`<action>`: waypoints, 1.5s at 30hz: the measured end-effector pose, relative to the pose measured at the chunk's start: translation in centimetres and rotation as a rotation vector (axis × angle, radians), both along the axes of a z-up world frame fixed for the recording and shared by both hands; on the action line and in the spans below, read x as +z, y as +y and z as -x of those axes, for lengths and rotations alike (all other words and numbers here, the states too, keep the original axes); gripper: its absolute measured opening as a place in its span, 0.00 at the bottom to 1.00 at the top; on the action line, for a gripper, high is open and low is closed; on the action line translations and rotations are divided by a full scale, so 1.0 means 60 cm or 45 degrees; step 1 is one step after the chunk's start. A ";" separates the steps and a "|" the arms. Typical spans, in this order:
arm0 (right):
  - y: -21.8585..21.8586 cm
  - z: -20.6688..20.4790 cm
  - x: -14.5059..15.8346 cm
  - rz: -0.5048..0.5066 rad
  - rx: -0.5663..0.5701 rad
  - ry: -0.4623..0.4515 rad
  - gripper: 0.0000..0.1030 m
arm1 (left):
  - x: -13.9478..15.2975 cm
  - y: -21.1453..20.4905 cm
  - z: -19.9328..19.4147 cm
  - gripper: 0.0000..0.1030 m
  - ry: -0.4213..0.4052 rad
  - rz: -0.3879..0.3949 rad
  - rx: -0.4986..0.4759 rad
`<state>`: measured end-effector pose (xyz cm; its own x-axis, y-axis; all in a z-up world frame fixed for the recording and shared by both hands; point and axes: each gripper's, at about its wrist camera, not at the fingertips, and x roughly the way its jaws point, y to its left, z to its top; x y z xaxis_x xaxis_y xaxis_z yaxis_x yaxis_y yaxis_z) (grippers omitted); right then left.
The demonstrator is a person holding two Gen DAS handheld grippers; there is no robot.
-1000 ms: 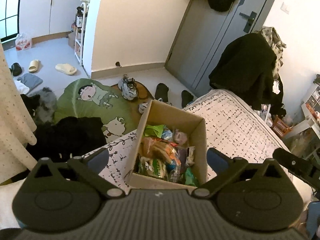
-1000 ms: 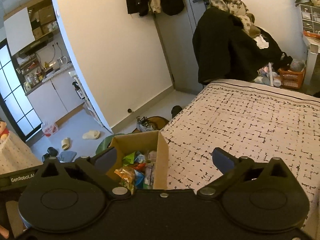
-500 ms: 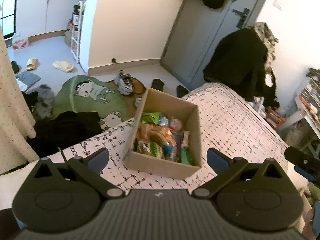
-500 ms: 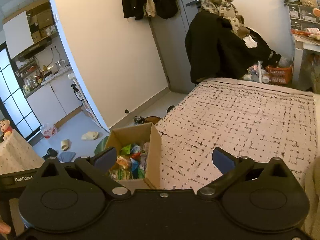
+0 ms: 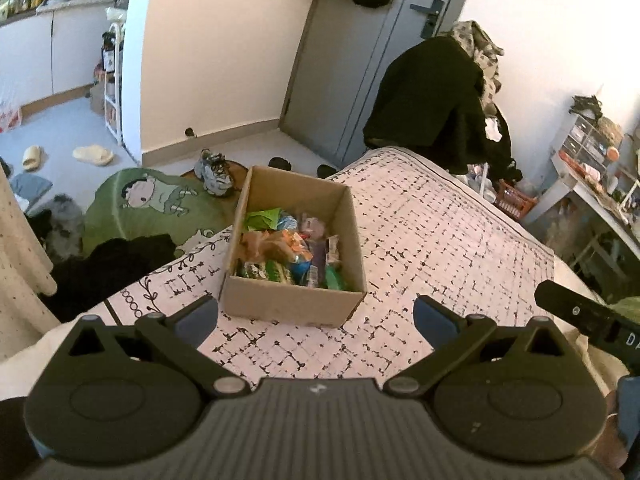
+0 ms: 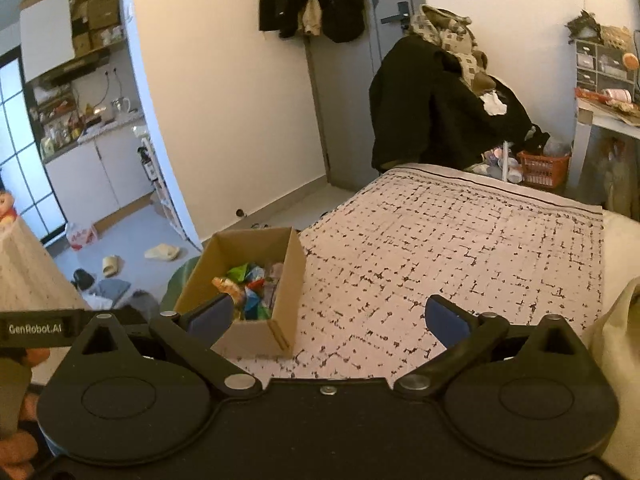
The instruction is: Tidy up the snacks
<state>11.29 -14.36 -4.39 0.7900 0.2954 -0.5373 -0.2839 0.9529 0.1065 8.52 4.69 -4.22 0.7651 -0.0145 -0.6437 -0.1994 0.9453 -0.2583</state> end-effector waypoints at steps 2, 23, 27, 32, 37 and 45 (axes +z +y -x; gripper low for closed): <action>0.004 0.011 -0.001 0.022 0.000 -0.003 1.00 | 0.000 -0.004 0.007 1.00 -0.010 -0.018 -0.011; -0.032 0.078 0.006 -0.036 -0.034 0.057 1.00 | 0.023 -0.010 0.077 1.00 -0.049 -0.112 -0.151; -0.032 0.089 0.009 -0.035 -0.016 0.057 1.00 | 0.032 -0.007 0.087 1.00 -0.064 -0.148 -0.149; -0.034 0.096 0.013 -0.016 -0.006 0.068 1.00 | 0.038 0.001 0.096 1.00 -0.075 -0.173 -0.142; -0.038 0.106 0.016 0.002 -0.001 0.054 1.00 | 0.037 0.007 0.102 1.00 -0.072 -0.183 -0.137; -0.041 0.105 0.013 -0.019 0.008 0.054 1.00 | 0.032 0.008 0.107 1.00 -0.065 -0.191 -0.141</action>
<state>5.01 -16.84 -3.58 0.7650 0.3083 -0.5655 -0.2846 0.9494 0.1326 2.09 5.18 -2.29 0.7958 -0.0069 -0.6055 -0.0826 0.9894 -0.1198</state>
